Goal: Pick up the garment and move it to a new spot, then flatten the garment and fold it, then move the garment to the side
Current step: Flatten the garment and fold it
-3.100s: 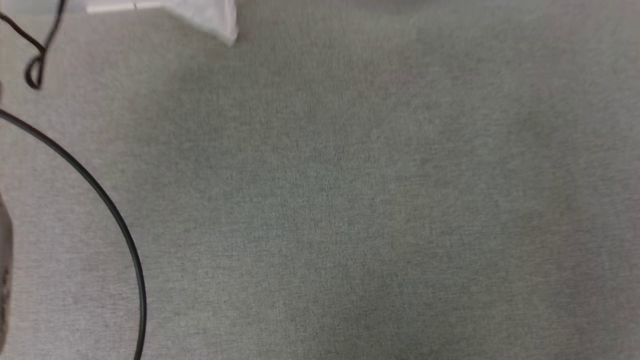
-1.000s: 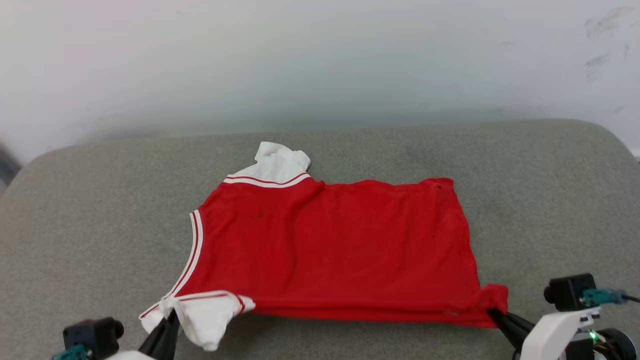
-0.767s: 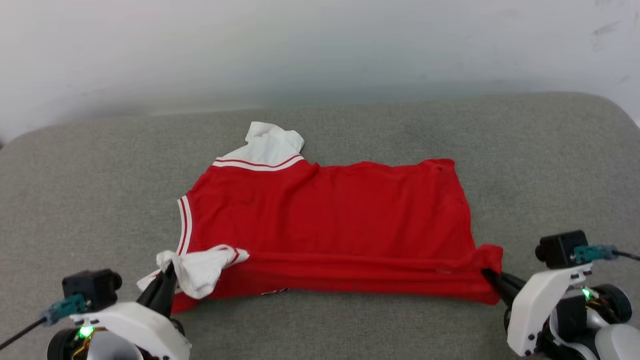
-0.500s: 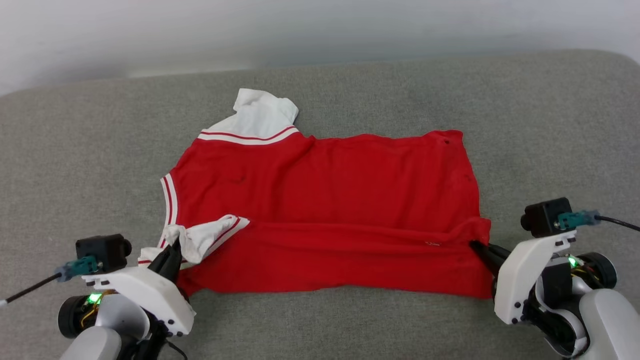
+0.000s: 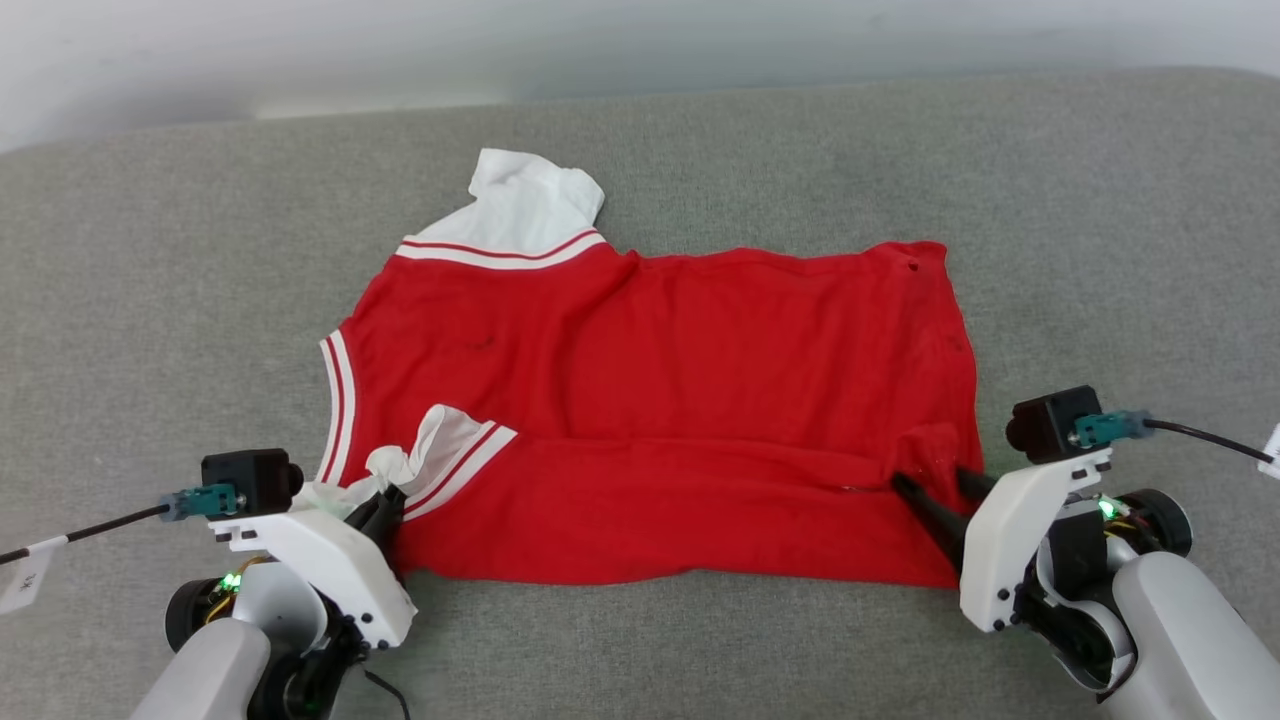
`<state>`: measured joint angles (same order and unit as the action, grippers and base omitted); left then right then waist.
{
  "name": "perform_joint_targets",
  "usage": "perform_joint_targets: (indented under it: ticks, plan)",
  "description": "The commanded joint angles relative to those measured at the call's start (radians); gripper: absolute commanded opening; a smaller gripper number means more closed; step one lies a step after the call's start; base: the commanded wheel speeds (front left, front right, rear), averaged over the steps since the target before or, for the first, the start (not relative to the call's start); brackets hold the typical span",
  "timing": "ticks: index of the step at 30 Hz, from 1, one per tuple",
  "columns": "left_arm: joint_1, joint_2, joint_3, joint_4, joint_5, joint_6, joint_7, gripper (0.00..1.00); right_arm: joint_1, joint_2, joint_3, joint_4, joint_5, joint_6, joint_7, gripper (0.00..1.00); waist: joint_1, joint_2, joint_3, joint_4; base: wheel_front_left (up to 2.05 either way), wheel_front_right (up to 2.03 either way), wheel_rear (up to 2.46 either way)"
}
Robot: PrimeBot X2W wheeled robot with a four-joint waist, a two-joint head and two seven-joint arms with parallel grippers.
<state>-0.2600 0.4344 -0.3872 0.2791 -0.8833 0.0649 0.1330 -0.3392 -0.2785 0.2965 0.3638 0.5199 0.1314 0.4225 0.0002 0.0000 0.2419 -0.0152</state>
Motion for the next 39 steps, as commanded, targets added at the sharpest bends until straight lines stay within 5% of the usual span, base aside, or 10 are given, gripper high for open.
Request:
perform_joint_targets:
  ticks: [1,7,13,21,26,30,36,38,39]
  plan:
    - [-0.006,0.005,-0.003,0.011,0.007,-0.004,-0.008,1.00,-0.002,-0.009,0.004,0.006,0.002,-0.001,-0.023,1.00,-0.0002,0.0000,-0.014,0.004,0.00,0.00,0.00]
    - [0.004,0.029,0.029,0.022,0.012,-0.006,-0.062,1.00,0.023,-0.006,-0.020,-0.051,-0.004,-0.001,-0.233,1.00,-0.0002,0.0000,-0.084,0.003,0.00,0.00,0.00]
    - [0.027,0.117,0.038,-0.044,0.014,0.010,0.015,1.00,0.083,0.021,-0.084,-0.121,-0.061,-0.001,-0.356,1.00,-0.0002,0.0000,-0.153,-0.009,0.00,0.00,0.00]
    - [0.074,0.274,0.029,-0.211,-0.045,0.110,0.335,1.00,0.158,0.065,-0.143,-0.238,-0.117,-0.001,-0.329,1.00,-0.0002,0.0000,-0.147,-0.057,0.00,0.00,0.00]
    - [0.111,0.324,0.054,-0.263,-0.108,0.182,0.467,1.00,0.174,0.095,-0.169,-0.301,-0.135,-0.001,-0.299,1.00,-0.0002,0.0000,-0.079,-0.099,0.00,0.00,0.00]
    - [0.130,0.328,0.065,-0.260,-0.145,0.209,0.512,1.00,0.165,0.109,-0.171,-0.321,-0.138,-0.001,-0.283,1.00,-0.0002,0.0000,-0.028,-0.127,0.00,0.00,0.00]
    - [0.148,0.285,0.050,-0.222,-0.194,0.187,0.538,1.00,0.157,0.115,-0.176,-0.309,-0.123,-0.001,-0.275,1.00,-0.0002,0.0000,0.006,-0.144,0.00,0.00,0.00]
    - [0.144,0.263,0.048,-0.206,-0.202,0.179,0.526,0.44,0.155,0.109,-0.185,-0.306,-0.115,-0.001,-0.270,1.00,-0.0002,0.0000,0.009,-0.144,0.00,0.00,0.00]
    - [0.144,0.253,0.043,-0.199,-0.207,0.172,0.523,0.25,0.155,0.106,-0.191,-0.301,-0.113,-0.001,-0.260,1.00,-0.0002,0.0000,0.009,-0.144,0.00,0.00,0.00]
